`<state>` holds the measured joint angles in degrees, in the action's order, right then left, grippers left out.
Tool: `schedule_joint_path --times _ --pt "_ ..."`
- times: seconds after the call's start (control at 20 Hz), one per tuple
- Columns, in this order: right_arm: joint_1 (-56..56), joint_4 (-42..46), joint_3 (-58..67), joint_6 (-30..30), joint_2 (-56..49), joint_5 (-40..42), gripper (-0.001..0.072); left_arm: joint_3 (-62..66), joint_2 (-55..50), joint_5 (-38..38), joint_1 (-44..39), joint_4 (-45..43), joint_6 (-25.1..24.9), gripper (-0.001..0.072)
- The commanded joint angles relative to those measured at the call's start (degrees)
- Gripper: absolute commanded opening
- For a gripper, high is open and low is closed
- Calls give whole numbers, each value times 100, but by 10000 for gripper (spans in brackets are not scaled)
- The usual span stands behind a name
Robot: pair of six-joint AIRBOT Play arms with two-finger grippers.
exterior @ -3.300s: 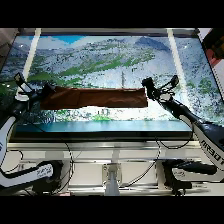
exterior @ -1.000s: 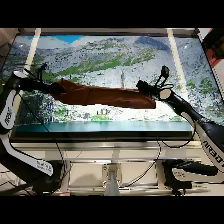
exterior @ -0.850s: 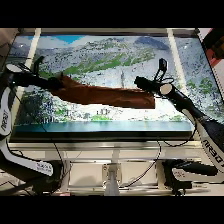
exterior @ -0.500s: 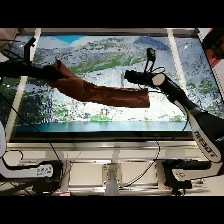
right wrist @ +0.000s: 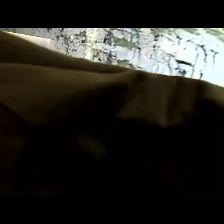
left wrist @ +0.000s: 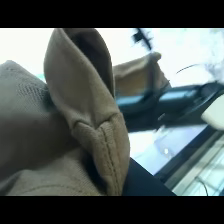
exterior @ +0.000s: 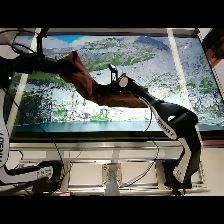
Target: Fold the clothes and pants, and hang the long-sleeved shirts on hangers.
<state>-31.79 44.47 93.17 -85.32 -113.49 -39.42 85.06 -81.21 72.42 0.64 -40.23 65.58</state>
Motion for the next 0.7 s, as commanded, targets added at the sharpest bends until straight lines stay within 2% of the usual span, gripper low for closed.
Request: schedule_joint_path --times 0.0,0.2,0.3,0.5,0.65 --pt "-289 -249 459 -116 -369 -129 12 4 -162 -435 -245 44 9 20" --pt "-278 -238 463 -107 -372 -127 12 4 -518 -457 -433 46 7 20" --pt "-105 -59 463 -101 -352 -424 12 4 -610 -492 -509 46 7 20" --pt "813 708 463 -101 -61 -2124 13 4 -621 -920 -752 175 7 19" --pt "1755 927 461 -101 413 -2990 13 4 -621 -1357 -1189 181 9 19"
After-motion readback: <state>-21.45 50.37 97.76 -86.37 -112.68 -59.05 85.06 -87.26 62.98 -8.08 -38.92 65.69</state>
